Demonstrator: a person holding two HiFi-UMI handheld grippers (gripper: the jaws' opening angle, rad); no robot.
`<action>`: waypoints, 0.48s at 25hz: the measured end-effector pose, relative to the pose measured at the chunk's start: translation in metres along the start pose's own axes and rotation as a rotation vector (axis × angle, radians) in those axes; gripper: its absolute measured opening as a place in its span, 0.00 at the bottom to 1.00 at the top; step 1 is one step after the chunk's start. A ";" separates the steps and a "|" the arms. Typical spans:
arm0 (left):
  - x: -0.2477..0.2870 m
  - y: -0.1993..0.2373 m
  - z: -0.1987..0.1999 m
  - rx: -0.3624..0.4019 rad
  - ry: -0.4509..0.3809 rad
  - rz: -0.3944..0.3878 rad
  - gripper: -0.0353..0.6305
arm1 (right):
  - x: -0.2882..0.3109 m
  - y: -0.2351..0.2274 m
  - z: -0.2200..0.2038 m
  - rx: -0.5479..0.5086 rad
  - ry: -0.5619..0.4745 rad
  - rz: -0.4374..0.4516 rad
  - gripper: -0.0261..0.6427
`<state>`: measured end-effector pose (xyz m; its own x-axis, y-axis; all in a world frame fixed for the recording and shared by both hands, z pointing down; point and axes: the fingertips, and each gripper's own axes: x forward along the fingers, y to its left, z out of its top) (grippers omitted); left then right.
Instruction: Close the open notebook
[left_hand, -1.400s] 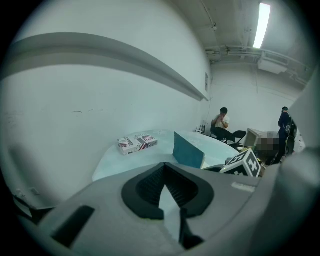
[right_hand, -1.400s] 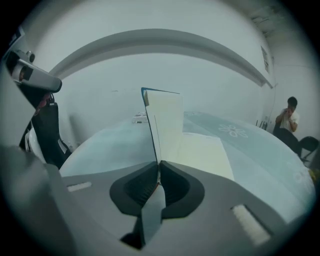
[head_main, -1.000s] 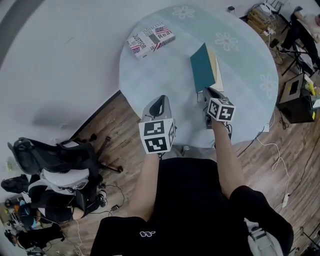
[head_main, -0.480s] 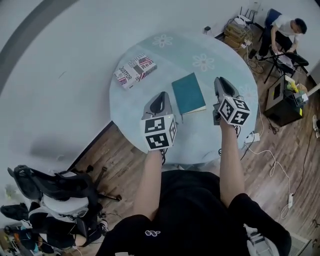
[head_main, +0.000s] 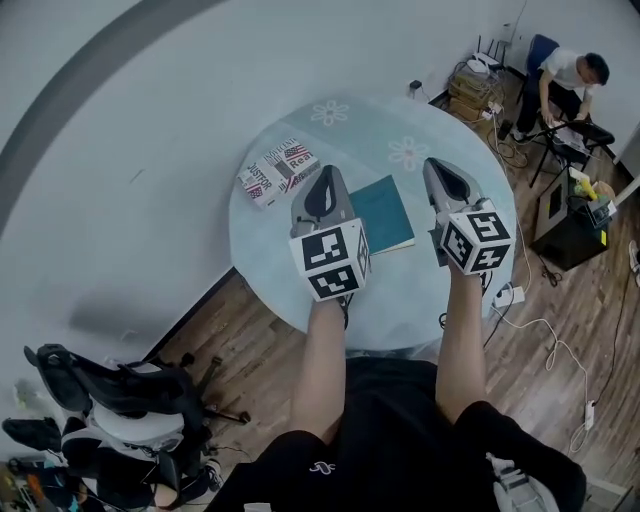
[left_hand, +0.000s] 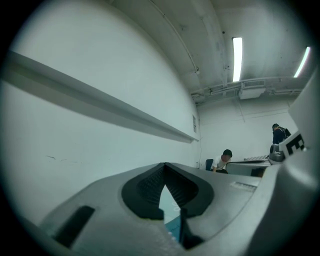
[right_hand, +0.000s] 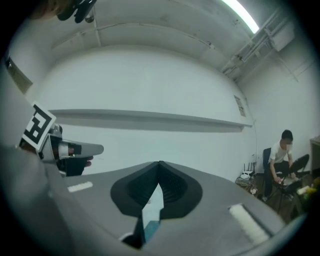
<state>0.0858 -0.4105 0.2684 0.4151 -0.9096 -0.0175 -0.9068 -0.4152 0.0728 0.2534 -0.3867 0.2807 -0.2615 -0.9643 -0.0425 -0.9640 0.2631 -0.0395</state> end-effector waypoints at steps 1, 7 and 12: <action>-0.002 0.000 -0.002 0.005 0.002 -0.003 0.06 | 0.001 0.002 -0.004 -0.018 0.016 0.002 0.06; -0.003 0.007 -0.010 0.018 0.027 0.002 0.06 | 0.005 0.005 -0.012 -0.031 0.038 0.019 0.06; -0.005 0.006 -0.005 0.047 0.026 -0.010 0.06 | 0.005 0.007 -0.009 -0.038 0.035 0.027 0.06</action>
<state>0.0790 -0.4080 0.2735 0.4252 -0.9051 0.0076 -0.9049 -0.4248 0.0262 0.2447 -0.3898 0.2894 -0.2888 -0.9574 -0.0084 -0.9574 0.2888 -0.0010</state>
